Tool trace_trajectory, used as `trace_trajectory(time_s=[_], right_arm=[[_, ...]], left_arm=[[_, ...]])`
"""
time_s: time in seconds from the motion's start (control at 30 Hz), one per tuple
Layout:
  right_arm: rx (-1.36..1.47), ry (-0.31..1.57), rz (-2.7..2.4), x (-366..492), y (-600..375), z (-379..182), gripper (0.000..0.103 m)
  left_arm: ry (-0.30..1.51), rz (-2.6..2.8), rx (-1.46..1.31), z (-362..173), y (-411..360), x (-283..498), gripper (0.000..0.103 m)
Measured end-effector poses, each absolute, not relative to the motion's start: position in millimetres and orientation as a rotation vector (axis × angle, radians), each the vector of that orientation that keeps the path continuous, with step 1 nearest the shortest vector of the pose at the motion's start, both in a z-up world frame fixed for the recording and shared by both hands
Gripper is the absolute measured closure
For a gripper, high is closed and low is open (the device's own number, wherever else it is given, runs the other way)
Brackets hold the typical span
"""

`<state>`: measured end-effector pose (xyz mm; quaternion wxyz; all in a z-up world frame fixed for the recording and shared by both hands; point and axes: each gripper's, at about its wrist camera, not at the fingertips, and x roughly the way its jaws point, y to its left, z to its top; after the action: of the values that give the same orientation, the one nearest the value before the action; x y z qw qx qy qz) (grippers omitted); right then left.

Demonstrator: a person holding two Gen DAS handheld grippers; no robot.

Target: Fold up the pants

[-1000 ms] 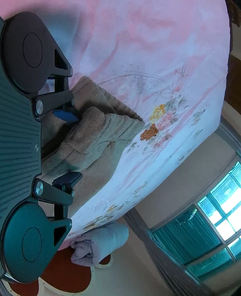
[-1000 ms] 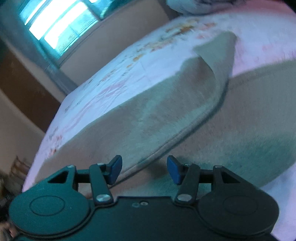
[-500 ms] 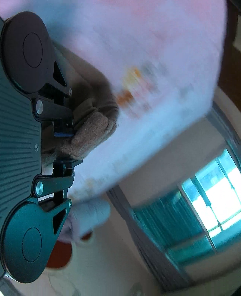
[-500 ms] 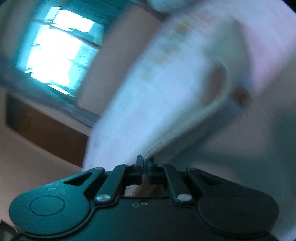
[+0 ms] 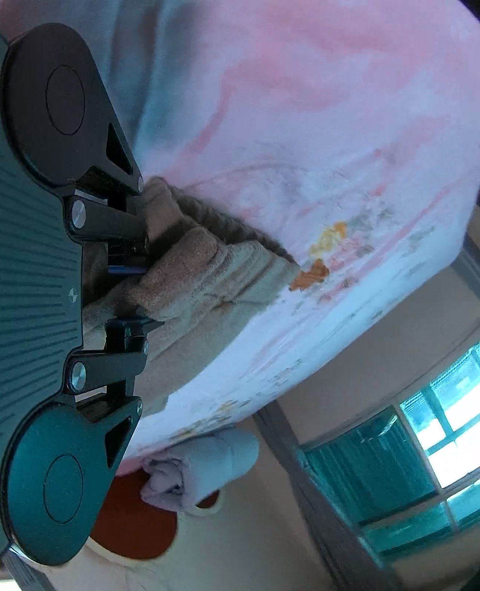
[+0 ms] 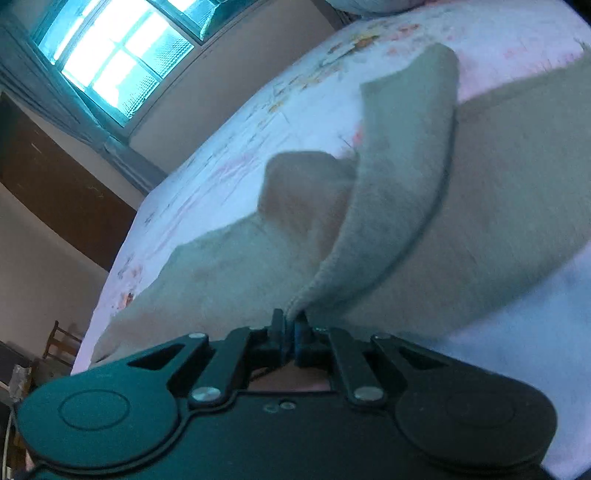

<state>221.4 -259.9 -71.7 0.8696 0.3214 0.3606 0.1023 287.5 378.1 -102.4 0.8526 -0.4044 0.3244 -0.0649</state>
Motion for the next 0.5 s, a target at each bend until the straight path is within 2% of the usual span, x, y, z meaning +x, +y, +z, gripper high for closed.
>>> trace_trajectory(time_s=[0.3,0.4,0.5], right_arm=[[0.669,0.721,0.231,218,-263,-53,0.103],[0.626,0.77,0.191,217,-259,-61,0.103],[0.693,0.813,0.166,220,-263,-79,0.103]], left_arm=[[0.664,-0.179,-0.766,-79,384,293,0.081],[0.747,-0.14,-0.744,-101,381,298,0.081],[0.721,-0.141,-0.802,-107,385,293,0.081]])
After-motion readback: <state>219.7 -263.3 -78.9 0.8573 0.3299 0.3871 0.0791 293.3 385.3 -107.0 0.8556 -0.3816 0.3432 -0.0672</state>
